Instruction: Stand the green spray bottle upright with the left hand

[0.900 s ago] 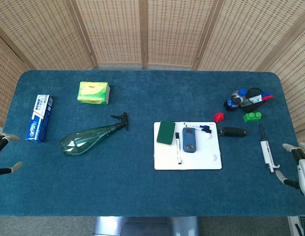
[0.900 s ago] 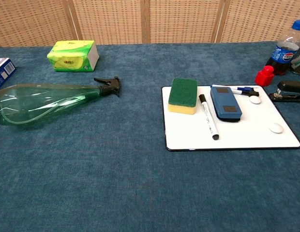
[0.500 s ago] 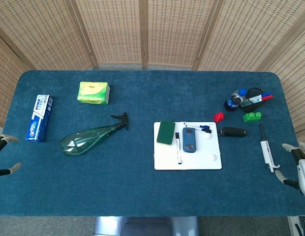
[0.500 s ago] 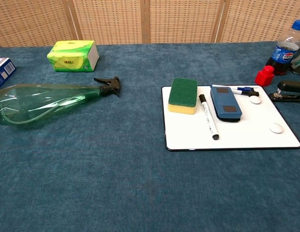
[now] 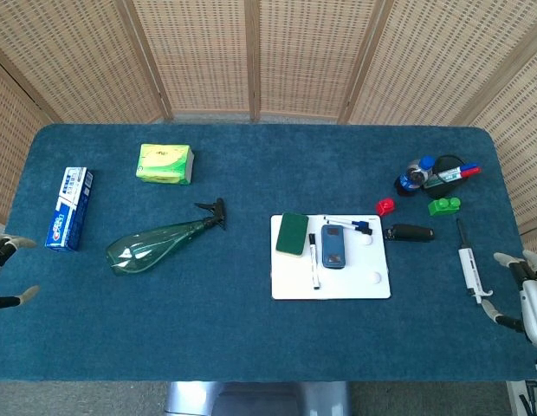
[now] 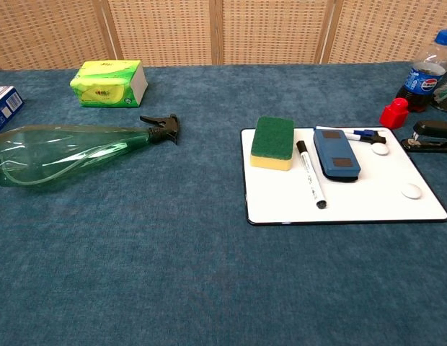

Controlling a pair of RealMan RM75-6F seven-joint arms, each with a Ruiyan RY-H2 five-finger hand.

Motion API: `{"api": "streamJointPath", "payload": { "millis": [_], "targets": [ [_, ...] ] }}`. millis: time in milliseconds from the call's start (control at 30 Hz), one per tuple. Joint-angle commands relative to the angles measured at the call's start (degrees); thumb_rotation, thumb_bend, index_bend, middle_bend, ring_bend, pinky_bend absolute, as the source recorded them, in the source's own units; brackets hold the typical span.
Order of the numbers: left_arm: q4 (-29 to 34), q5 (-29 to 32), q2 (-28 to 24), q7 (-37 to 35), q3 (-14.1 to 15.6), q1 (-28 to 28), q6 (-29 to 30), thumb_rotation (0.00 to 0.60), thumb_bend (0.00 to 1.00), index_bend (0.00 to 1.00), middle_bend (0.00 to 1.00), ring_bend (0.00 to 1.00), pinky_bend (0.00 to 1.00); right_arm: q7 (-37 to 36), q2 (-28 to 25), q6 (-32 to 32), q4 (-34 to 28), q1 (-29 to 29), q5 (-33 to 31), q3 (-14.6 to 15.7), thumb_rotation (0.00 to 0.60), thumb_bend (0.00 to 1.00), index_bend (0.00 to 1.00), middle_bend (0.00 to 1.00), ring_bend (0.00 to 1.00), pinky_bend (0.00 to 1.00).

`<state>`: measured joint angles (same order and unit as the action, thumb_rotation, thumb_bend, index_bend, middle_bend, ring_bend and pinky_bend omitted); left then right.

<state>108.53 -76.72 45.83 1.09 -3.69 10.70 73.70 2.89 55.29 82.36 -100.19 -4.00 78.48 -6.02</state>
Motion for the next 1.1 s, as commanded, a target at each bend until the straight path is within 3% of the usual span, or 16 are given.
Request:
{"api": "streamJointPath", "payload": {
  "millis": [33, 233, 400, 633, 933, 1100],
  "targets": [
    [-0.2, -0.1, 1.4, 1.3, -0.4, 0.7, 0.0, 0.6, 0.24, 0.19, 0.24, 0.19, 0.25, 0.3, -0.1, 0.0, -0.2, -0.1, 0.0, -0.1, 0.6, 0.27, 0.22, 0.31, 0.12, 0.16],
    [0.0, -0.3, 4.3, 5.2, -1.4, 2.8, -0.7, 0.6, 0.24, 0.07, 0.14, 0.11, 0.21, 0.2, -0.6, 0.5, -0.4, 0.4, -0.4, 0.0, 0.6, 0.27, 0.22, 0.31, 0.12, 0.16],
    [2.0, 1.5, 5.9, 10.0, -1.6, 5.8, -4.7, 0.6, 0.24, 0.0, 0.08, 0.05, 0.18, 0.0, -0.7, 0.7, -0.4, 0.7, -0.2, 0.1, 0.6, 0.27, 0.22, 0.31, 0.12, 0.16],
    [0.9, 5.2, 11.5, 17.8, -1.8, 10.9, -10.6, 0.6, 0.24, 0.0, 0.01, 0.0, 0.14, -0.3, -1.1, 1.1, -0.5, 0.9, -0.1, 0.2, 0.6, 0.27, 0.22, 0.31, 0.12, 0.16],
    [-6.4, 5.8, 22.2, 26.2, -2.4, 14.6, -9.3, 0.6, 0.24, 0.0, 0.0, 0.0, 0.1, -0.8, -2.2, 1.9, -1.2, 1.7, 0.0, 0.3, 0.6, 0.27, 0.22, 0.31, 0.12, 0.16],
    [-9.7, 6.1, 25.9, 27.8, -2.6, 16.2, -9.7, 0.6, 0.24, 0.0, 0.0, 0.0, 0.14, -1.4, -2.8, 2.6, -1.5, 2.3, 0.1, 0.4, 0.6, 0.27, 0.22, 0.31, 0.12, 0.16]
  ]
}}
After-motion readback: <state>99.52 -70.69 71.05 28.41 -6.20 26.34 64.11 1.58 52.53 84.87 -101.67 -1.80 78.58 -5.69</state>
